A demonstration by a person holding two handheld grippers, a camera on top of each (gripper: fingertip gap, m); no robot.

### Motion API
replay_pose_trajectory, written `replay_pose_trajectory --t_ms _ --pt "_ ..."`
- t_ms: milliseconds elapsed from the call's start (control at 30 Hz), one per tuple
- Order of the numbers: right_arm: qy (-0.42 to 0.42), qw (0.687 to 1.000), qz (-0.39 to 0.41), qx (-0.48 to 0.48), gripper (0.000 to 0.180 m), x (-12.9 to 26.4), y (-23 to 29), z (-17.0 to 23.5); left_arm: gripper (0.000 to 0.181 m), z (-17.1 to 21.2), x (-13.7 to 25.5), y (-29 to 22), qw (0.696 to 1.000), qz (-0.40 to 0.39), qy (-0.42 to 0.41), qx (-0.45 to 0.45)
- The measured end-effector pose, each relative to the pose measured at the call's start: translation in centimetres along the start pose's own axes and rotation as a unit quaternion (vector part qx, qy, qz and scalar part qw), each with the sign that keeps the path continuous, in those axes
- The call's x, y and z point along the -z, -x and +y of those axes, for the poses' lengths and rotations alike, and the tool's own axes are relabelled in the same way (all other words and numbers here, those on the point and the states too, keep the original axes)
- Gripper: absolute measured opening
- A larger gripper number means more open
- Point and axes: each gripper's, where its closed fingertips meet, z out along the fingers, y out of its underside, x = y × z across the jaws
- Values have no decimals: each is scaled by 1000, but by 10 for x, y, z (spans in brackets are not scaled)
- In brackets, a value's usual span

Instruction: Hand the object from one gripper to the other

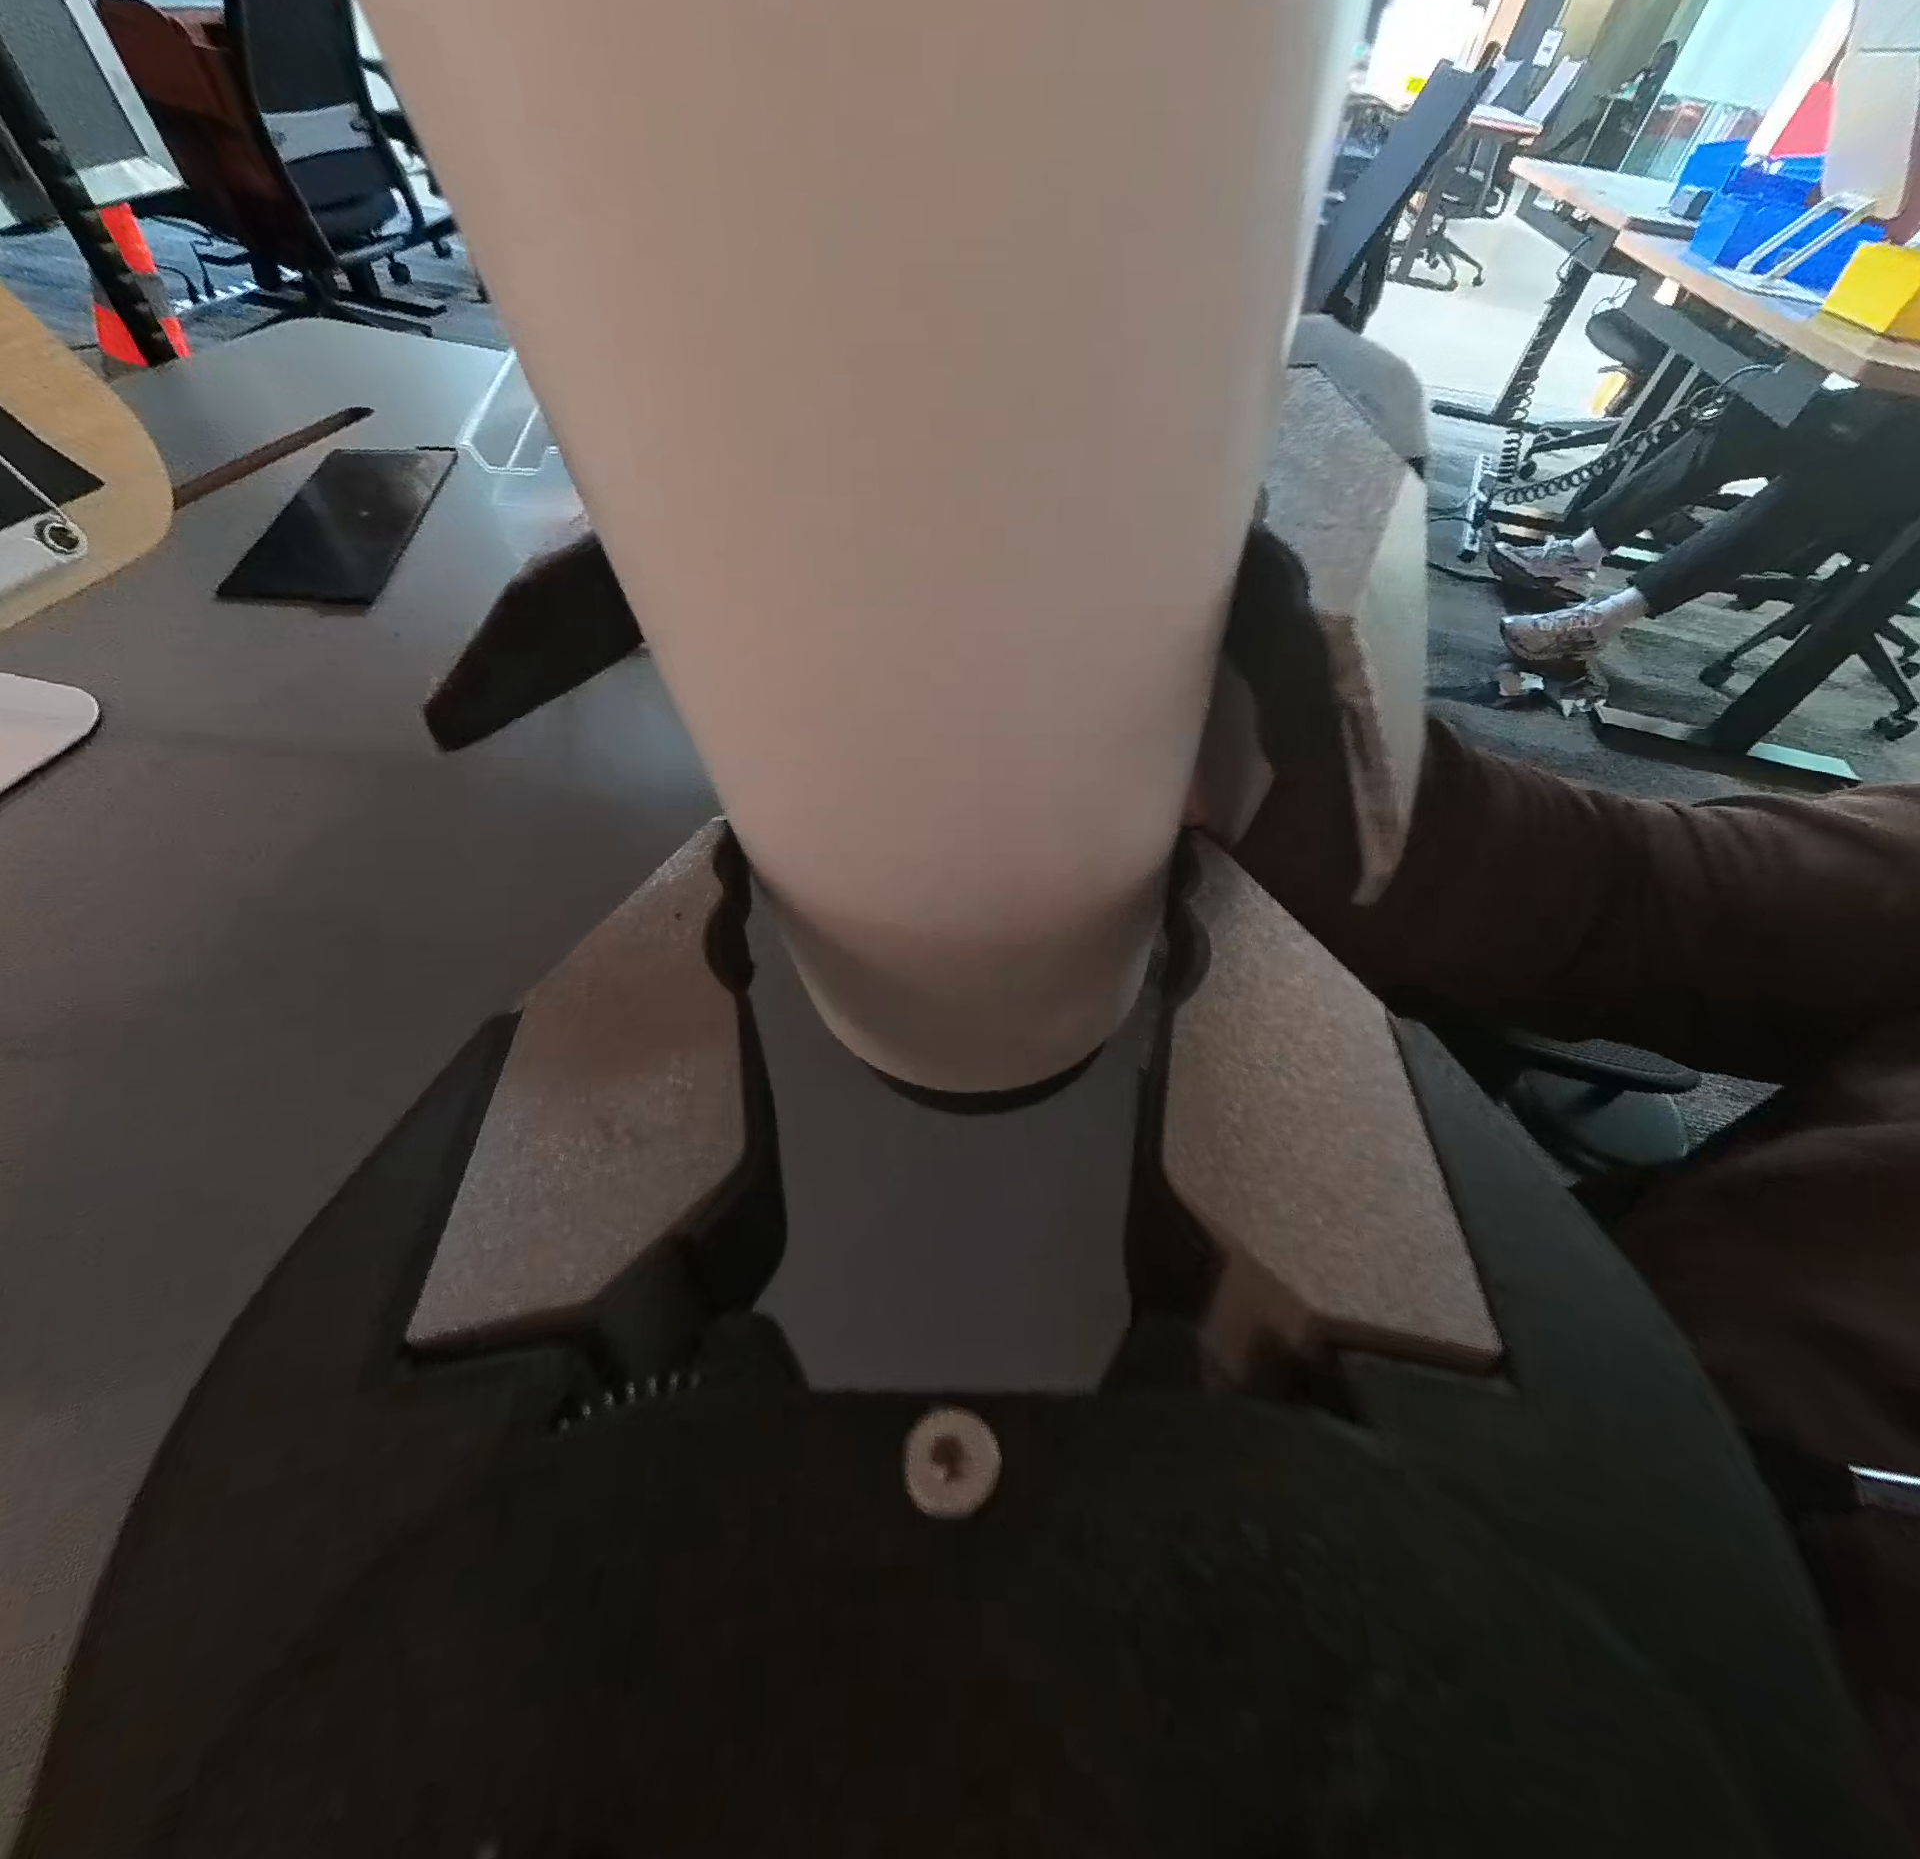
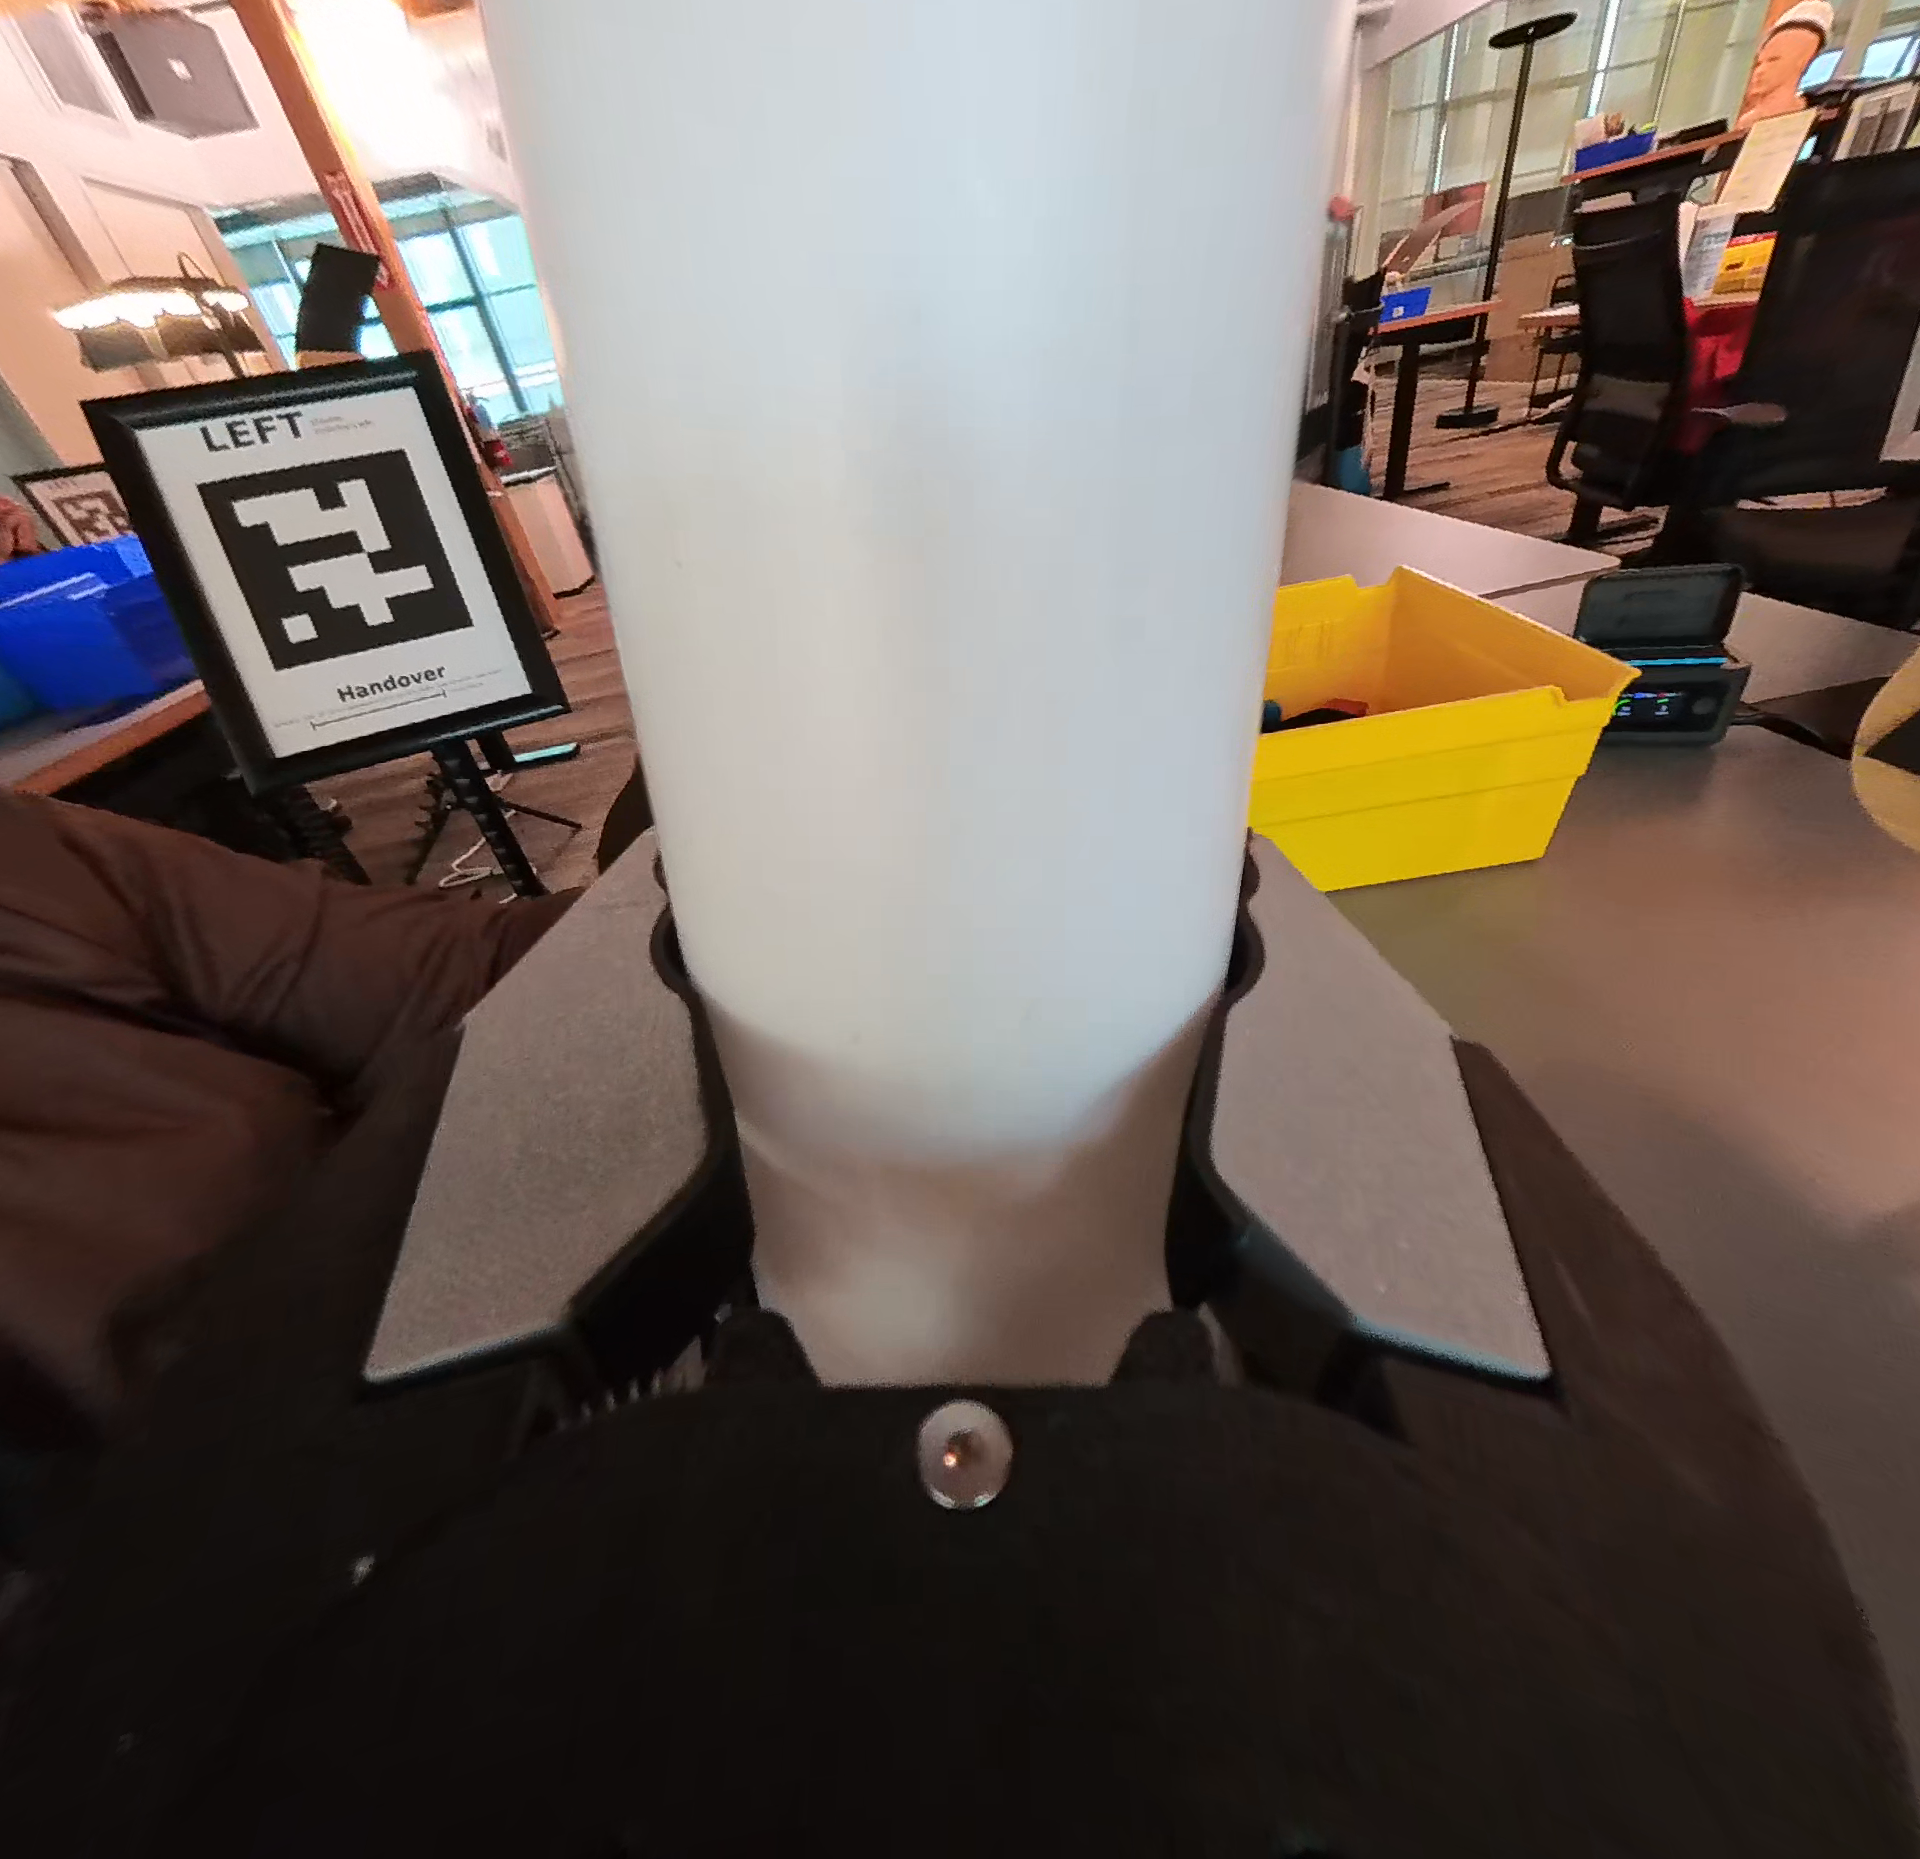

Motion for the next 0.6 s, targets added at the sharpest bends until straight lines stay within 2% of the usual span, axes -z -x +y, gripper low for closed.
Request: replay_pose_trajectory --t_ms 233,367,467,600 --pt "-40 998 37 21 102 19 -13 -15 66 -6 10 9 999 1 -22 35" --pt "-24 987 118 110 102 33 -22 -23 84 -12 21 14 998 3 -30 57" --pt "7 952 225 209 101 42 -37 -25 88 -23 30 15 997 -2 -54 55" --pt "52 877 340 334 102 47 -46 -26 98 -40 37 12 994 -20 -100 44"
